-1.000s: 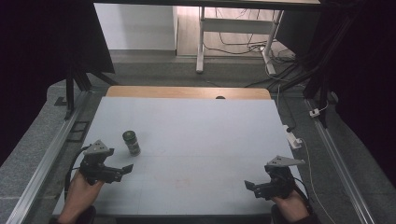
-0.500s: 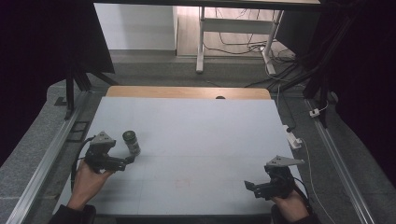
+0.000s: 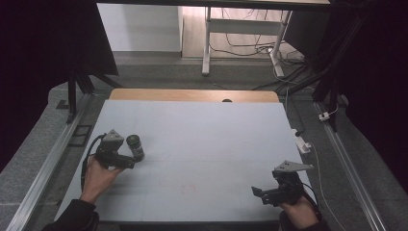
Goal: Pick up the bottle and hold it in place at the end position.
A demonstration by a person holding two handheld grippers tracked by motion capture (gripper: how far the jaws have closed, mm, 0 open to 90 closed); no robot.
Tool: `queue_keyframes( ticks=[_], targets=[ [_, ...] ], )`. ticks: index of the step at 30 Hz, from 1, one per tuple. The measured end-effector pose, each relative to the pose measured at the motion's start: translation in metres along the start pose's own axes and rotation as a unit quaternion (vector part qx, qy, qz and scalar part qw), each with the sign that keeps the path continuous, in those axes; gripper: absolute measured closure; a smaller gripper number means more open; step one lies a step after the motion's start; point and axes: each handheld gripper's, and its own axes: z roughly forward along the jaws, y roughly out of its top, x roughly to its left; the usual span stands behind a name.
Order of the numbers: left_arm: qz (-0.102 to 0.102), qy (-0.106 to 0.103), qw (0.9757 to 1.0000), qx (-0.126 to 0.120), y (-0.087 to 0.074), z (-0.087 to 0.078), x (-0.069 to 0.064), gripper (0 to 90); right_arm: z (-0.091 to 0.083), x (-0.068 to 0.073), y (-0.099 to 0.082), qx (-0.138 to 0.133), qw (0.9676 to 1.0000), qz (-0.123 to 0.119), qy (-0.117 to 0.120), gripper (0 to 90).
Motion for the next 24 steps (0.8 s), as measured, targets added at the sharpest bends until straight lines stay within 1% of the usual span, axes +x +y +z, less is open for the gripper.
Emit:
queue_keyframes(
  ticks=[4, 8, 10, 11, 13, 14, 15, 17, 19, 24],
  targets=[
    [0.000, 0.002, 1.0000, 0.009, -0.001, 0.009, 0.003, 0.0, 0.000, 0.000, 0.000, 0.002, 1.0000, -0.001, 0.000, 0.0],
    [-0.007, -0.002, 0.9999, 0.015, -0.002, 0.017, 0.007, 0.0, 0.000, 0.000, 0.000, 0.002, 1.0000, -0.004, 0.000, 0.0],
    [-0.009, -0.001, 0.9998, 0.019, -0.002, 0.020, 0.009, 0.2, 0.000, 0.000, 0.000, 0.002, 1.0000, -0.005, 0.000, 0.0],
    [-0.008, 0.000, 0.9998, 0.021, -0.002, 0.021, 0.010, 1.5, 0.000, 0.000, 0.000, 0.002, 1.0000, -0.005, 0.000, 0.0],
    [0.002, 0.006, 0.9996, 0.027, -0.002, 0.023, 0.011, 4.3, 0.000, 0.000, 0.000, 0.001, 1.0000, -0.005, 0.001, 0.0],
    [0.006, 0.008, 0.9996, 0.027, -0.001, 0.024, 0.011, 9.7, 0.000, 0.000, 0.000, 0.002, 1.0000, -0.005, 0.001, 0.0],
    [0.011, 0.010, 0.9995, 0.026, -0.001, 0.023, 0.011, 9.7, 0.000, 0.000, 0.000, 0.002, 1.0000, -0.005, 0.001, 0.0],
    [0.020, 0.008, 0.9995, 0.025, -0.001, 0.023, 0.011, 17.9, 0.000, 0.001, 0.000, 0.002, 1.0000, -0.006, 0.001, 0.0],
    [0.025, 0.011, 0.9993, 0.026, 0.000, 0.023, 0.011, 23.9, 0.000, 0.001, 0.000, 0.002, 1.0000, -0.006, 0.001, 0.0],
    [0.035, 0.006, 0.9990, 0.028, 0.000, 0.023, 0.010, 40.1, 0.001, 0.001, 0.000, 0.004, 1.0000, -0.006, -0.001, 0.0]
  ],
)
